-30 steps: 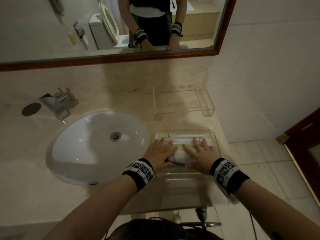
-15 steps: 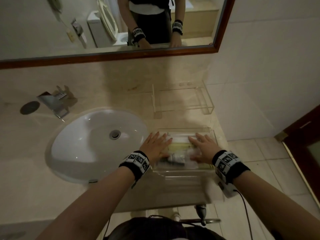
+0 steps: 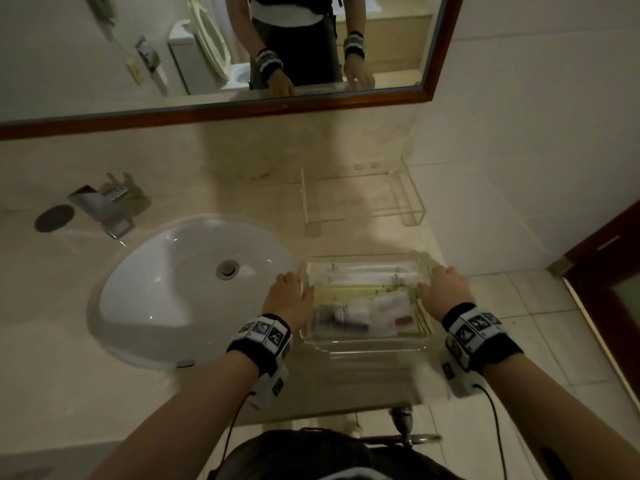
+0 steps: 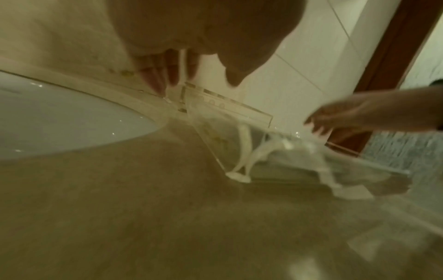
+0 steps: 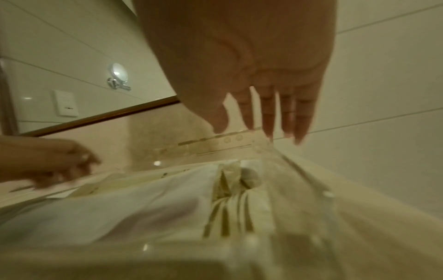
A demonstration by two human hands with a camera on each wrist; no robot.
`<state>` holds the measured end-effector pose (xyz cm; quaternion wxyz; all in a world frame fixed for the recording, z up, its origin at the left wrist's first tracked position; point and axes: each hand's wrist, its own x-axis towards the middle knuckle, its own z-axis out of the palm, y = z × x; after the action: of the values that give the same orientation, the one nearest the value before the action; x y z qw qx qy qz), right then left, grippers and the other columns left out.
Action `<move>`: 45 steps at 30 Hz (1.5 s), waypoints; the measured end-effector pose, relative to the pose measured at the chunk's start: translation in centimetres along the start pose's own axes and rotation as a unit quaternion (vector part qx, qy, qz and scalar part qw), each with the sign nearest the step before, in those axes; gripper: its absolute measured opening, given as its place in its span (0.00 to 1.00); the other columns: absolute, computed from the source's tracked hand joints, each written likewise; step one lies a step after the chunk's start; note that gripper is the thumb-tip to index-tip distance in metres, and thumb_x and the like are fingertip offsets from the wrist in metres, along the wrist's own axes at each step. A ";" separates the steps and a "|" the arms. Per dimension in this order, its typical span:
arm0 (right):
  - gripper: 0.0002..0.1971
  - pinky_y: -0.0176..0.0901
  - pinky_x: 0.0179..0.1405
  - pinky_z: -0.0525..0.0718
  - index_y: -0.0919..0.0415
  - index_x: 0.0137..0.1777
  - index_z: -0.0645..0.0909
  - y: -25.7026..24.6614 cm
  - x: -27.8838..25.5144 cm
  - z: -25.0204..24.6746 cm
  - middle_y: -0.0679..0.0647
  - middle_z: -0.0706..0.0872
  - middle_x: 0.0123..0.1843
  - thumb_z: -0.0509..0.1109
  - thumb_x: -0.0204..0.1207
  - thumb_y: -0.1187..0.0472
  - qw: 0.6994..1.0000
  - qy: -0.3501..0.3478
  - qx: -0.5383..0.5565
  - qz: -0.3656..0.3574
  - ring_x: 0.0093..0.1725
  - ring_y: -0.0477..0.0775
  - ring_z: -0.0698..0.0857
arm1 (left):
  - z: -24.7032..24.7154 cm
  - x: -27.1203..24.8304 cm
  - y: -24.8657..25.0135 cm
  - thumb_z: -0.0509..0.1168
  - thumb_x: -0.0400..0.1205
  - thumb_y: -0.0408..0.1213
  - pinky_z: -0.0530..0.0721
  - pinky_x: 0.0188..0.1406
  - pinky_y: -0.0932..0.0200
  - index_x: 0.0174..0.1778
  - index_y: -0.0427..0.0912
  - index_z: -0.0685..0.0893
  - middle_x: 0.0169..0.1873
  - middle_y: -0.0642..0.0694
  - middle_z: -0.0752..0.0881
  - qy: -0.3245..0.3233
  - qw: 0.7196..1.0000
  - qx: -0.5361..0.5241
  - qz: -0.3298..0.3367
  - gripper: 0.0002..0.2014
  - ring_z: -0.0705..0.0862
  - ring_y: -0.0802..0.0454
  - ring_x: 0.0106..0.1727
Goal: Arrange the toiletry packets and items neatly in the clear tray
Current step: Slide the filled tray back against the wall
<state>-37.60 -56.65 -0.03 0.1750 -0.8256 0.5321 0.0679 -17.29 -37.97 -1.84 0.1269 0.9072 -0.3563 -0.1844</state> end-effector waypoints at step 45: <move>0.19 0.56 0.64 0.78 0.69 0.62 0.72 -2.0 10.3 -2.2 0.69 0.81 0.64 0.53 0.85 0.53 0.997 -0.060 0.026 0.033 0.61 0.69 0.82 | 0.1 8.5 4.2 0.45 0.89 0.43 0.76 0.49 0.52 0.60 0.29 0.75 0.57 0.29 0.83 -0.036 0.993 -0.077 -0.082 0.21 0.82 0.33 0.57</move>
<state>-31.63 -65.51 -0.68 0.2254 -0.7972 0.5492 0.1096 -14.11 -46.86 -2.46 0.1674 0.9138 -0.2695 -0.2535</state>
